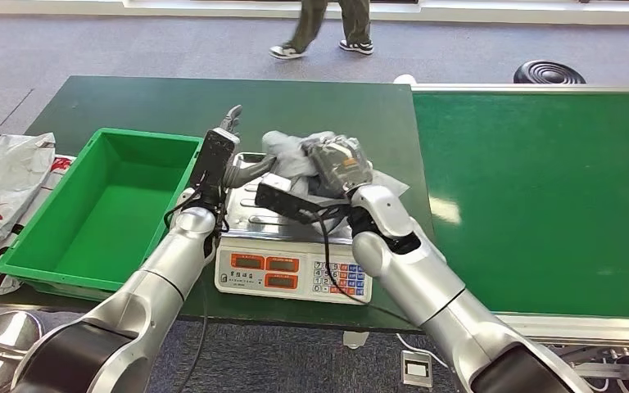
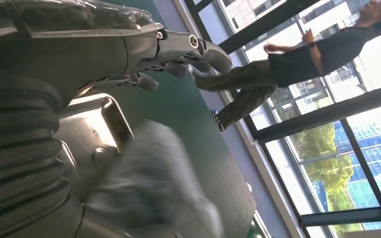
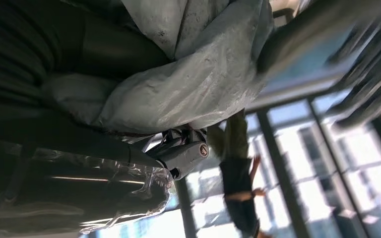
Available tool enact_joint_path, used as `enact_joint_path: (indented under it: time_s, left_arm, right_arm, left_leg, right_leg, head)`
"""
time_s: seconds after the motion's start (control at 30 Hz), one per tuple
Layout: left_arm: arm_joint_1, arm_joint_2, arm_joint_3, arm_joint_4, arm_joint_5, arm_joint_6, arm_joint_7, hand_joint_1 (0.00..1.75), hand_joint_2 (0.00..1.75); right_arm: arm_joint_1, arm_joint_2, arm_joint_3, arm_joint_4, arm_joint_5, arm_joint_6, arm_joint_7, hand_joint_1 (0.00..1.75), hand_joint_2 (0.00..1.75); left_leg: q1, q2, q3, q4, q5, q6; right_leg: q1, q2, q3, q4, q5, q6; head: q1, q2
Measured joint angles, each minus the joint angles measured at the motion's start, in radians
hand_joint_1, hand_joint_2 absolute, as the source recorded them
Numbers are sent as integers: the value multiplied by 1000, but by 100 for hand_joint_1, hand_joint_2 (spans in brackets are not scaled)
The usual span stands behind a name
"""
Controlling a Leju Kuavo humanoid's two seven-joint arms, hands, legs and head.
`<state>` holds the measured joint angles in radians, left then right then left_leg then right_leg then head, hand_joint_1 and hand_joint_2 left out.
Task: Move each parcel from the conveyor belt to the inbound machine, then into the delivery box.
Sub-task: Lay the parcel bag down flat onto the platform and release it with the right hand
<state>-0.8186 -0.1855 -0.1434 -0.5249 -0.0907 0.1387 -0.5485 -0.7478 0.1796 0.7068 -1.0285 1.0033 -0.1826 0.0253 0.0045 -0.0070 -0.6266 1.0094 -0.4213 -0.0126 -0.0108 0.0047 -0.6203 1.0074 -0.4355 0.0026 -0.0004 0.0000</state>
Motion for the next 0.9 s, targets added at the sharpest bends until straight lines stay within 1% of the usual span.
enact_joint_path:
  time_s: [0.03, 0.1, 0.2, 0.3, 0.57, 0.63, 0.7, 0.8, 0.9]
  left_arm:
    - [0, 4, 6, 2, -1, 3, -4, 0, 175]
    - [0, 10, 18, 3, -6, 5, -12, 0, 175]
    - [5, 21, 32, 3, -13, 4, -21, 0, 175]
    - [14, 33, 44, 3, -16, 2, -26, 0, 175]
    - [35, 51, 61, -4, -19, -2, -27, 0, 175]
    - [40, 53, 65, -8, -23, -4, -24, 0, 175]
    - [47, 55, 66, -18, -29, -9, -20, 0, 175]
    - [59, 57, 67, -35, -39, -20, -11, 0, 175]
    - [67, 54, 67, -51, -46, -32, -5, 0, 175]
  right_arm:
    - [8, 11, 20, 6, -33, 22, -23, 1, 175]
    - [20, 32, 59, 25, -81, 36, -56, 0, 175]
    - [36, 53, 96, 53, -121, 6, -77, 0, 175]
    - [49, 55, 102, 66, -151, -19, -84, 0, 175]
    - [71, 52, 98, 62, -254, -27, -88, 0, 175]
    - [79, 49, 79, 51, -304, -37, -93, 0, 175]
    - [88, 43, 38, 39, -387, -43, -110, 0, 175]
    - [95, 25, -54, 29, -528, -38, -157, 0, 175]
    - [96, 7, -150, 28, -655, -9, -216, 0, 175]
  left_leg:
    - [0, 0, 0, 0, 0, 0]
    - [1, 0, 0, 0, 0, 0]
    - [2, -1, 0, 0, 0, 0]
    - [2, -1, 0, 0, 0, 0]
    - [2, -1, 0, 0, 0, 0]
    - [2, -1, 0, 0, 0, 0]
    - [2, -1, 1, 0, 0, 0]
    - [2, -1, 0, 1, 0, 0]
    - [1, -1, 0, 1, 0, 0]
  right_leg:
    - [0, 0, 0, 0, 0, 0]
    - [0, 0, 0, 0, 0, -1]
    - [0, -1, 0, 0, -1, -1]
    - [0, -1, 0, 0, -1, -1]
    - [0, -1, 0, 0, 0, -1]
    - [0, -1, 0, 0, 0, -1]
    - [0, -1, 0, 0, 0, -1]
    - [0, -1, 1, 0, 0, -1]
    - [-1, -1, 1, 0, 1, 0]
  head:
    - [0, 0]
    - [0, 0]
    - [0, 0]
    - [0, 0]
    - [0, 0]
    - [0, 0]
    - [0, 0]
    - [0, 0]
    - [0, 0]
